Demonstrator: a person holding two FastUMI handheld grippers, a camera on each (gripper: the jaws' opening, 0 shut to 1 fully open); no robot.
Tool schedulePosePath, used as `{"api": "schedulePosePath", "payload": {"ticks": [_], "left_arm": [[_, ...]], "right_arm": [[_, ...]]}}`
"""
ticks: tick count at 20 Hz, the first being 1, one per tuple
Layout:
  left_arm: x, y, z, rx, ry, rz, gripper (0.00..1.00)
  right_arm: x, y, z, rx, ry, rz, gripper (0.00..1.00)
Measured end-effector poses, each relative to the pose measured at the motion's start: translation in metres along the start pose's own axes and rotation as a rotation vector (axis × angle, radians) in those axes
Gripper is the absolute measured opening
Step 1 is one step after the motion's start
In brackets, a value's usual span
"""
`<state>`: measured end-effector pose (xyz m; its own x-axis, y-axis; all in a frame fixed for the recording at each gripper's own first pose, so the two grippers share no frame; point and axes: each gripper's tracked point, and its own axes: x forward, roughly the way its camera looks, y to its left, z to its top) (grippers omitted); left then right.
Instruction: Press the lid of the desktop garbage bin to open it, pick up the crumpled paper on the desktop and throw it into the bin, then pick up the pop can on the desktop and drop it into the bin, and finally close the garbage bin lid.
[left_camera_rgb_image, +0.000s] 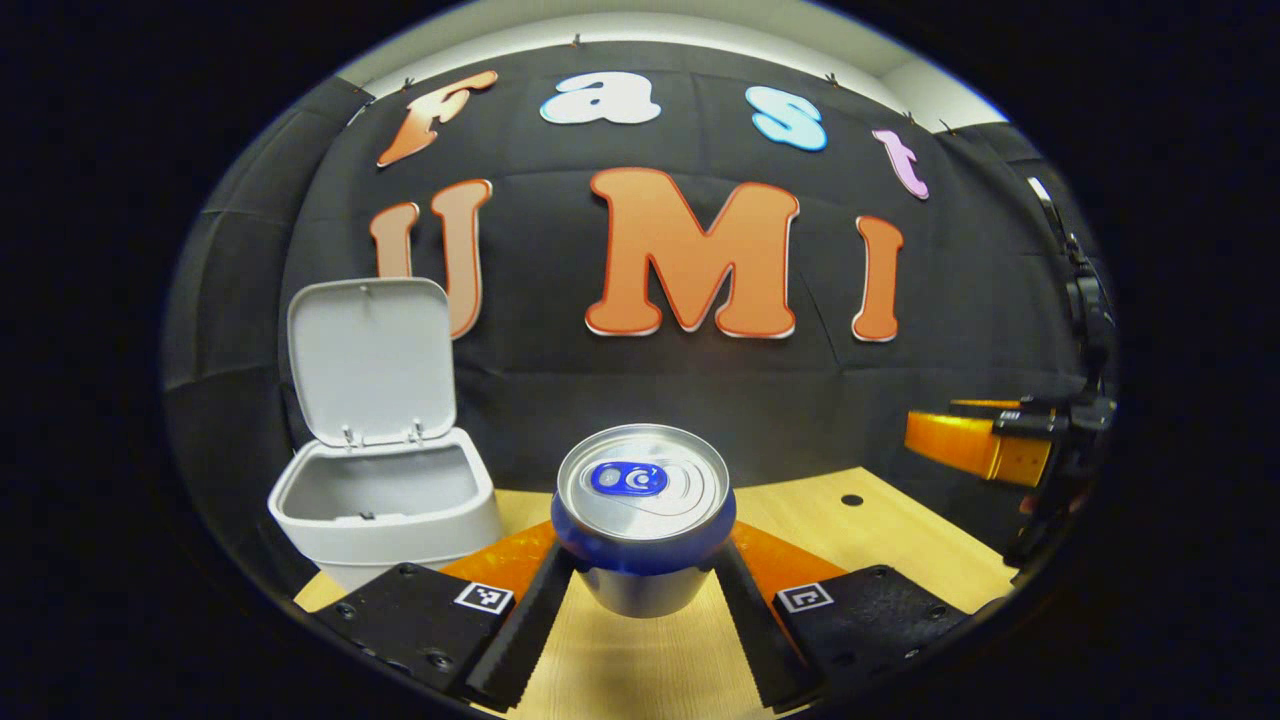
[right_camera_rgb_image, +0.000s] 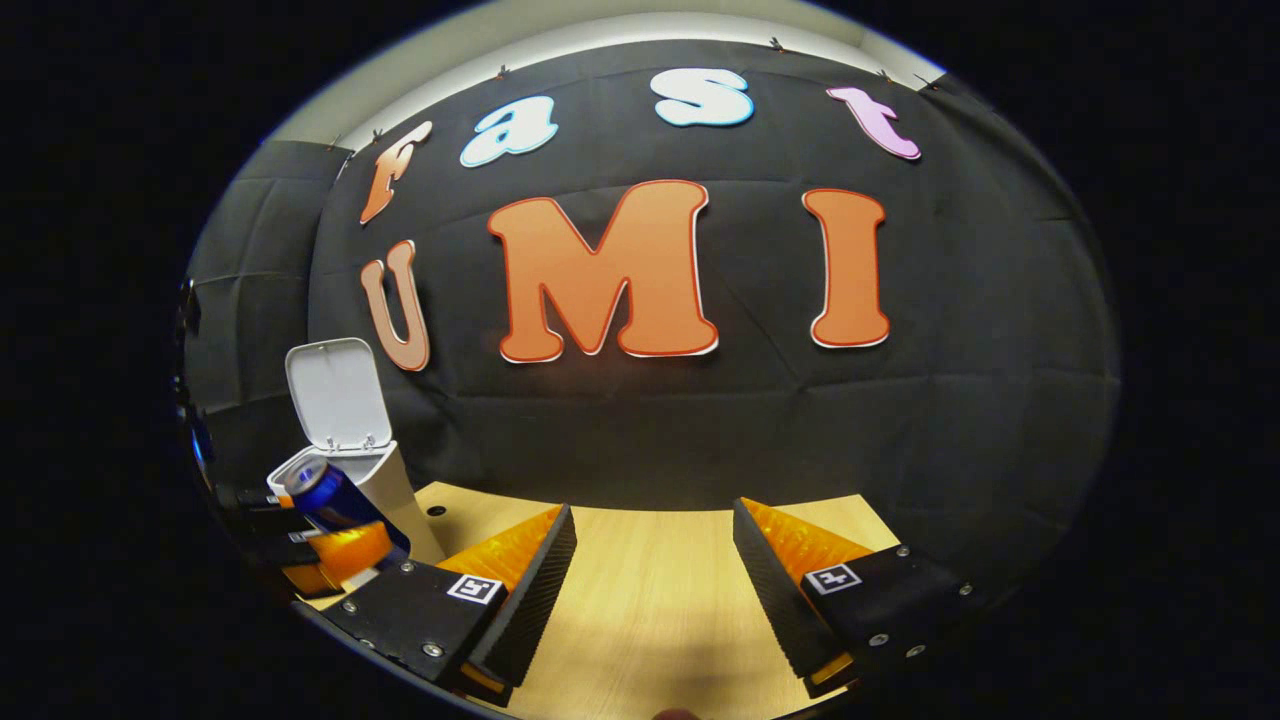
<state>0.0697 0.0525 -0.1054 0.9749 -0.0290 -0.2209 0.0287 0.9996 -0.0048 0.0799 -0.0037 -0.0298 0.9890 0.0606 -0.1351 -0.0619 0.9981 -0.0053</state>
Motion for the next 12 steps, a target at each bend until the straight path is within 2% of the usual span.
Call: {"api": "schedulePosePath", "payload": {"ticks": [6, 12], "left_arm": [[-0.022, 0.043, 0.04, -0.054, -0.019, 0.096, 0.8], [-0.038, 0.093, 0.075, -0.081, -0.032, 0.189, 0.8]], "right_arm": [[0.008, 0.03, 0.003, -0.005, -0.004, 0.072, 0.94], [0.016, 0.036, -0.001, -0.004, 0.01, 0.076, 0.94]]}}
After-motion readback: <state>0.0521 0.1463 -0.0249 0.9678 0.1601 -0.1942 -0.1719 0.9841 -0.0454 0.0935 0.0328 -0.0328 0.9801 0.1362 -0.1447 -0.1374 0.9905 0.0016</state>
